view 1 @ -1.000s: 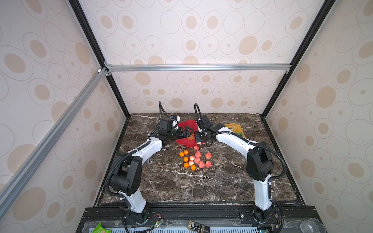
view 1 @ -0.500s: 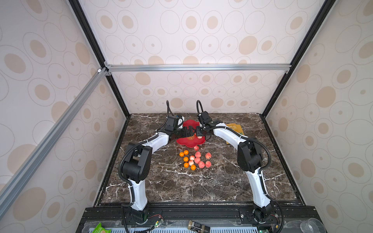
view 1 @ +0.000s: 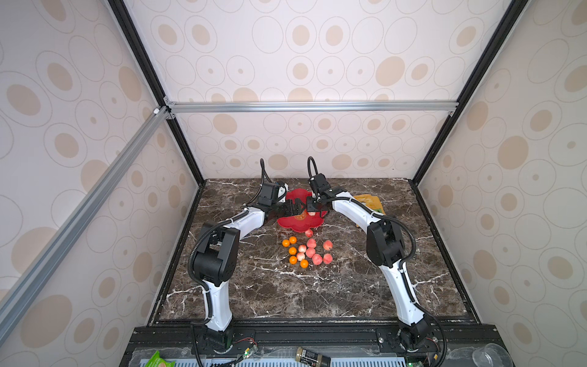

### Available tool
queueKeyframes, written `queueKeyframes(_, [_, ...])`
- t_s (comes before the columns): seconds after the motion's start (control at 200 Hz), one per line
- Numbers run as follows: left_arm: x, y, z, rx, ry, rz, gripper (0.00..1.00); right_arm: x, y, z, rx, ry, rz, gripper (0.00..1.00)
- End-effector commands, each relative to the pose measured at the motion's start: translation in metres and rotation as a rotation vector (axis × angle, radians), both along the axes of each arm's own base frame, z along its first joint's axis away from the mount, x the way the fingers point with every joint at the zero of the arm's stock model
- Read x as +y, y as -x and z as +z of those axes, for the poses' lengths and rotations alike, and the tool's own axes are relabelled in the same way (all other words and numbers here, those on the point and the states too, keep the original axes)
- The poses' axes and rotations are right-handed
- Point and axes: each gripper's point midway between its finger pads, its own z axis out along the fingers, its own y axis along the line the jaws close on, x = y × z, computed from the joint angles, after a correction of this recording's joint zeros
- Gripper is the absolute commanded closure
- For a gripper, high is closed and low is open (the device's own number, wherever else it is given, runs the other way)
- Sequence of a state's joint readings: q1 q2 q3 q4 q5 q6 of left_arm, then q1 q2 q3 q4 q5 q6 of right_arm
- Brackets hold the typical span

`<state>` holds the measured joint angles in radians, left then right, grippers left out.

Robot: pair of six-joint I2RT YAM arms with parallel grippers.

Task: Arrange fruit in a fruit bowl
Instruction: Place the fruit in the fruit bowl.

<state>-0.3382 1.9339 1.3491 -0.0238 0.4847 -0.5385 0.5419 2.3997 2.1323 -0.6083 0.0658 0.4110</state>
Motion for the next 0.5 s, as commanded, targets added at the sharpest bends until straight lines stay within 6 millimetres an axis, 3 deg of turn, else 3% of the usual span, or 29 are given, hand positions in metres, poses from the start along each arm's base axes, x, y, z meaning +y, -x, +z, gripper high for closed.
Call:
queueKeyframes(0.0, [-0.003,-0.006,0.013,-0.044,0.008,-0.026,0.02,0.001,0.000,-0.010,0.026,0.011,-0.008,1.00])
queueKeyframes(0.495, [-0.004,-0.005,0.006,-0.027,0.005,-0.033,0.02,0.001,-0.005,-0.025,0.046,0.034,0.000,1.00])
